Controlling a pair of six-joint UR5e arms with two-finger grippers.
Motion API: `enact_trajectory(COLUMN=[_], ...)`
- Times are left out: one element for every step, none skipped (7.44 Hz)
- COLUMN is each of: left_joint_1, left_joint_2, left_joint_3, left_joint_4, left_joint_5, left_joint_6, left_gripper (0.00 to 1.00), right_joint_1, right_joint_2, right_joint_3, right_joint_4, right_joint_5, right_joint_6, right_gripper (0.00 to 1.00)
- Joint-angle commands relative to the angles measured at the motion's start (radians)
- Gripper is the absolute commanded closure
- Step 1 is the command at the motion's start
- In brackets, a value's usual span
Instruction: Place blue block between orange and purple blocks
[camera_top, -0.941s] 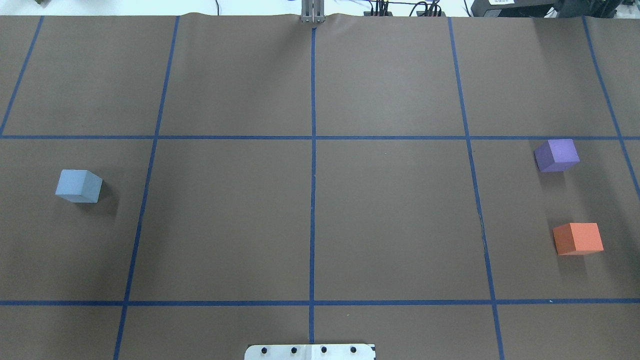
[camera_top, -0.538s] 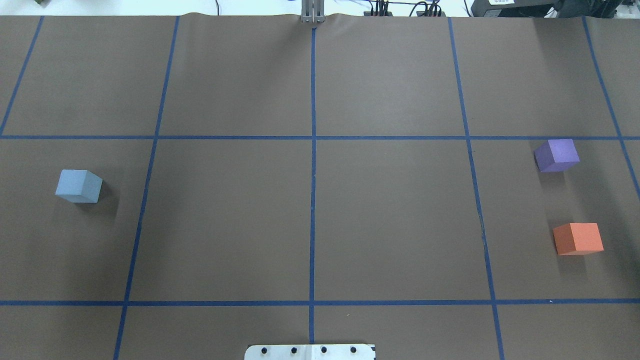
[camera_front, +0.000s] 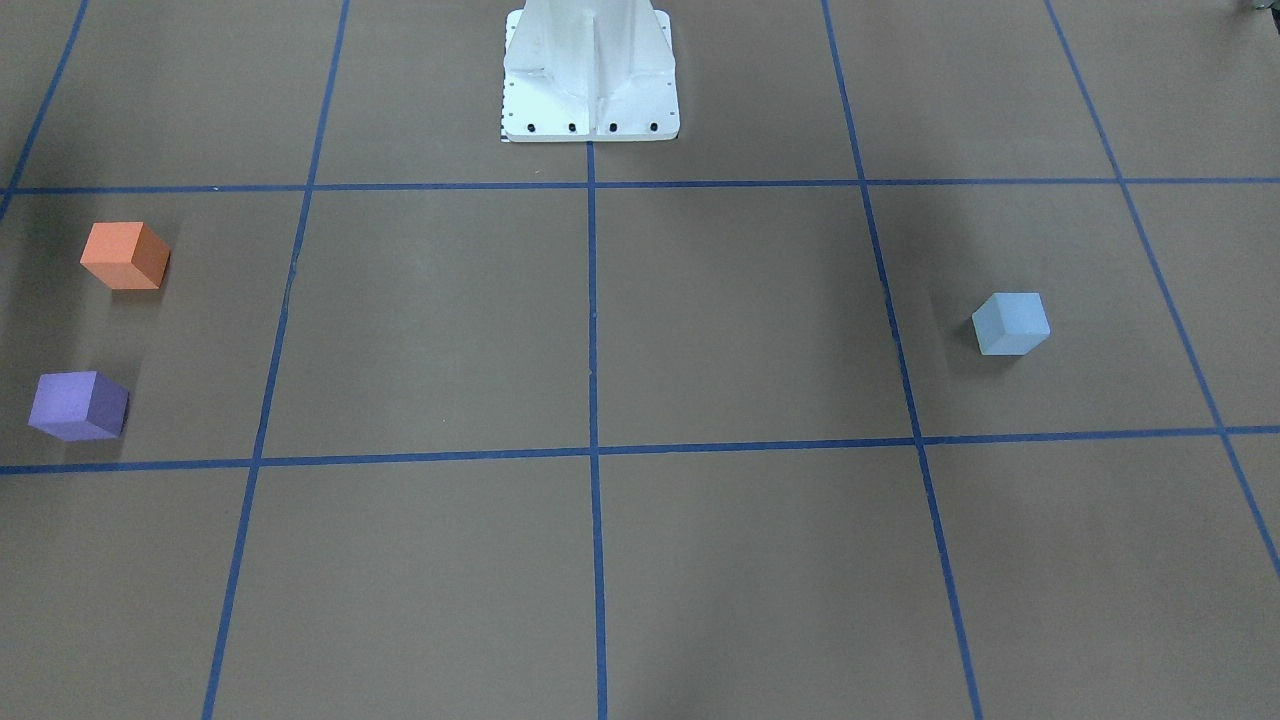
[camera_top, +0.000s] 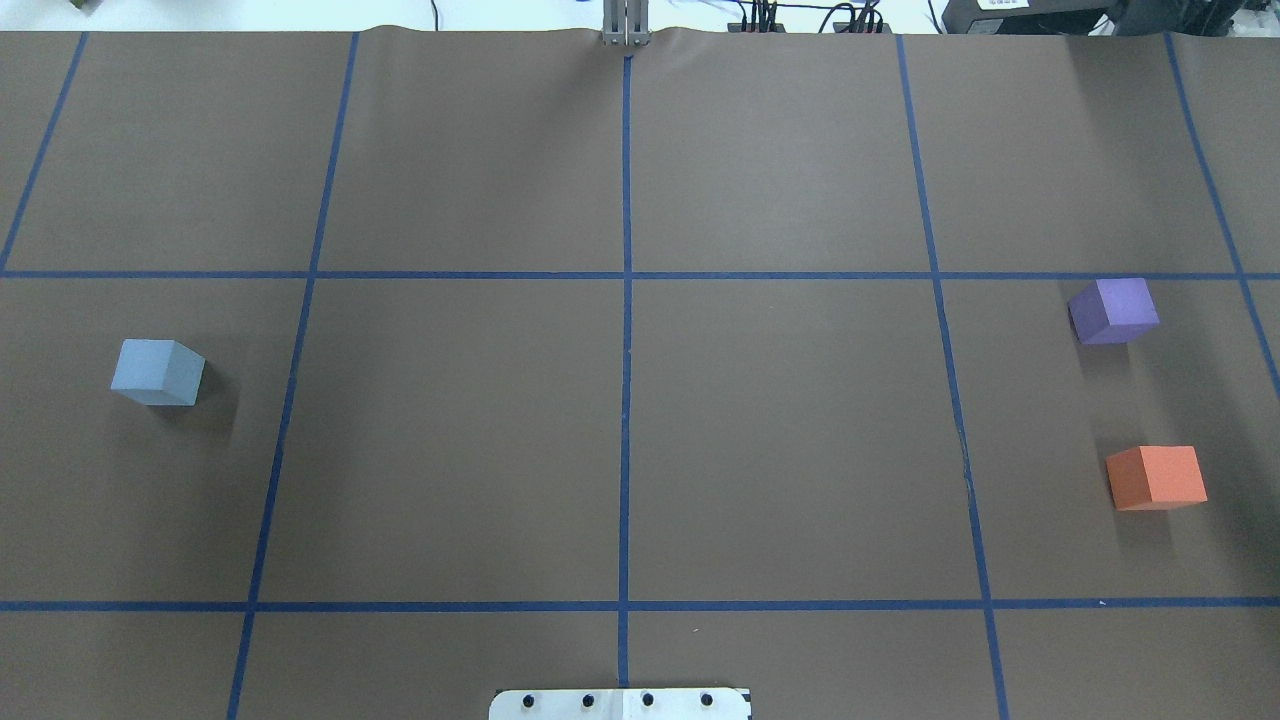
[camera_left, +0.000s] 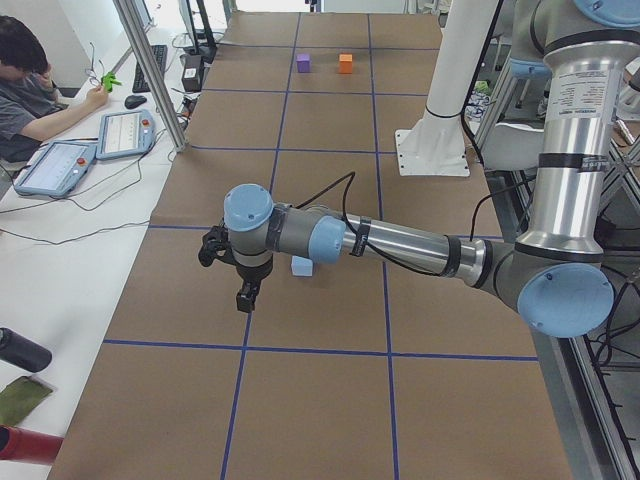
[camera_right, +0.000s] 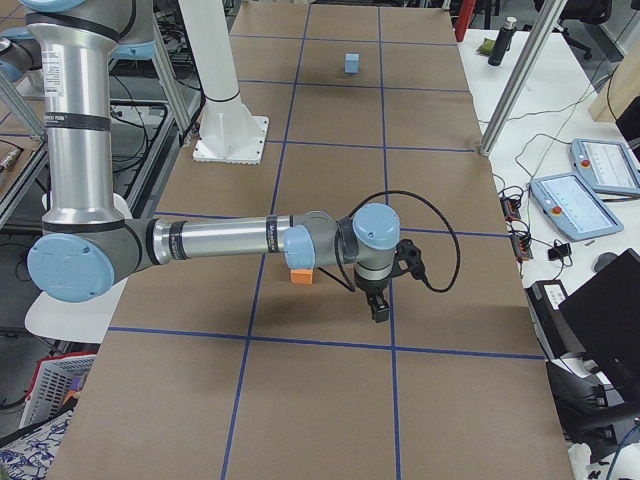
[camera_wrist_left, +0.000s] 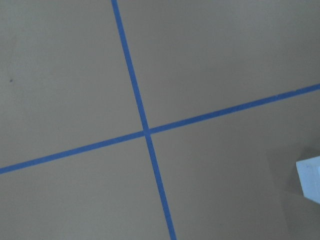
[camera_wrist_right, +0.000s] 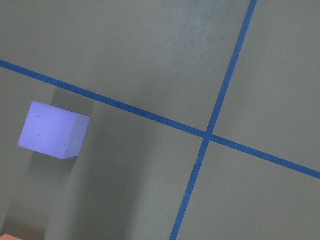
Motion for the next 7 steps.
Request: enact_trajectory(left_joint_1=[0.172,0.238,0.295,0.367,0.477,0.555,0.564], left_joint_2=[-0.003,-0.002,0.006,0.003,0.001,0.000,0.004], left_joint_3=[-0.004,0.000,0.011,0.006,-0.001,0.002,0.006], left_joint_4=[-0.118,-0.194,-0.292,-0.325,-0.345,-0.351,-0.350], left_joint_5=[-0.011,-0.005,0.011,0.062,0.165,0.258,0.265], left_joint_6=[-0.240,-0.395,-0.518,-0.609,-0.714,-0.767,-0.763], left_gripper=[0.00,0.00,0.00,0.00,0.00,0.00,0.00], right_joint_1=[-0.008,-0.018,-0.024,-0.027,-0.027,-0.027,-0.027], right_joint_2=[0.000,0.001,0.001,0.001,0.001,0.000,0.000], right_joint_3=[-0.003,0.004,0.006,0.006,0.008,0.008,0.008], right_joint_4=[0.017,0.020,0.020,0.020,0.020,0.020,0.020], right_joint_5=[0.057,0.067,0.068,0.068,0.068,0.068,0.068], right_joint_6=[0.003,0.003,0.003,0.003,0.003,0.003,0.003], right_gripper=[0.00,0.00,0.00,0.00,0.00,0.00,0.00])
